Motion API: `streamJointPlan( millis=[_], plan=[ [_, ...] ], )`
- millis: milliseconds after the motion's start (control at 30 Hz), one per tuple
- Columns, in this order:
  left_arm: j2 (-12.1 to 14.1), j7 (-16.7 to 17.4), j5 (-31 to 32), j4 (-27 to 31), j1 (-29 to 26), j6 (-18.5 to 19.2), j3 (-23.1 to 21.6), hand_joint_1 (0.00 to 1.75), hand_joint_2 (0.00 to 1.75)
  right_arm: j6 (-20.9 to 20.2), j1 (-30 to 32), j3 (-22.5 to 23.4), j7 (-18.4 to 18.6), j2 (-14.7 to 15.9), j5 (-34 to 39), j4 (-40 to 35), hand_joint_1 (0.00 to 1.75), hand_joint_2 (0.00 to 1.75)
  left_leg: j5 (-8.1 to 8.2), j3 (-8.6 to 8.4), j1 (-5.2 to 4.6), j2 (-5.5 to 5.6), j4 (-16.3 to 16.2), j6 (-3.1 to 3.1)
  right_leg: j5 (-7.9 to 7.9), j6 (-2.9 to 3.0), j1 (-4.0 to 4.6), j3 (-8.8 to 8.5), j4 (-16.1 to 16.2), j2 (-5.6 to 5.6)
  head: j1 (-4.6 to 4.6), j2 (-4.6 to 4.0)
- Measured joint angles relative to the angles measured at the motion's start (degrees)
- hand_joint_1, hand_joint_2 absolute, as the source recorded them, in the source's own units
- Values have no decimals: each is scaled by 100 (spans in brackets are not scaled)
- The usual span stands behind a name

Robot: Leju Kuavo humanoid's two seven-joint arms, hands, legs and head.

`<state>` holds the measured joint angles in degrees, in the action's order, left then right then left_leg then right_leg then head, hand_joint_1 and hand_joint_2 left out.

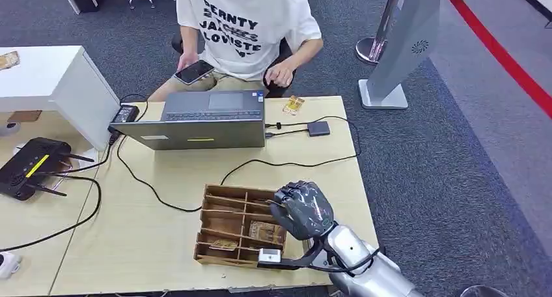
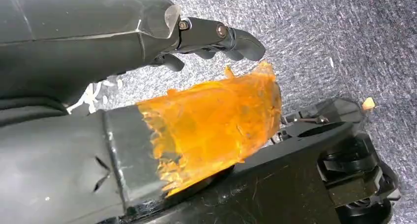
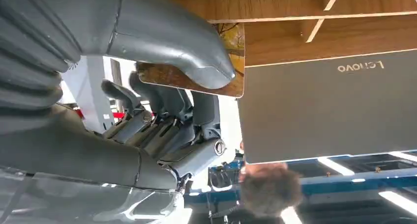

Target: Pass the card to the sensor for recognition and then transmit it.

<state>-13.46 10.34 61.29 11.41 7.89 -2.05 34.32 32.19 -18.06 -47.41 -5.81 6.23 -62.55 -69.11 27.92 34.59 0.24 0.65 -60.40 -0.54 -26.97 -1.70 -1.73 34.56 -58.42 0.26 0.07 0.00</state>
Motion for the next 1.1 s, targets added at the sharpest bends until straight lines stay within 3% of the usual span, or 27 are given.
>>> streamJointPlan(
  millis=[333,633,767,933,1100],
  plan=[
    [0,0,-9,0,0,0,0,0,0,-17,-12,39,0,0,15,0,175,175,0,-1,0,0,0,0,0,0,0,-1,0,0,-2,0],
    [0,-20,-88,0,-9,-48,0,0,0,127,98,228,-206,0,481,-315,175,175,0,1,0,1,0,0,0,0,0,0,0,-1,0,0],
    [0,-68,-149,0,-35,-103,0,0,0,475,343,645,-593,-40,931,-998,175,175,0,0,0,1,0,0,0,0,0,0,0,-1,0,0],
    [0,-72,-140,0,-65,-107,-7,0,0,496,878,1675,-1769,-494,927,-2049,175,175,1,1,0,1,0,1,-2,1,1,1,0,-2,-2,0],
    [0,-72,-129,0,-65,-105,-31,0,0,494,1225,2441,-2251,-891,979,-2701,175,175,1,0,0,0,1,1,-2,1,1,0,0,0,-2,0]
  ],
)
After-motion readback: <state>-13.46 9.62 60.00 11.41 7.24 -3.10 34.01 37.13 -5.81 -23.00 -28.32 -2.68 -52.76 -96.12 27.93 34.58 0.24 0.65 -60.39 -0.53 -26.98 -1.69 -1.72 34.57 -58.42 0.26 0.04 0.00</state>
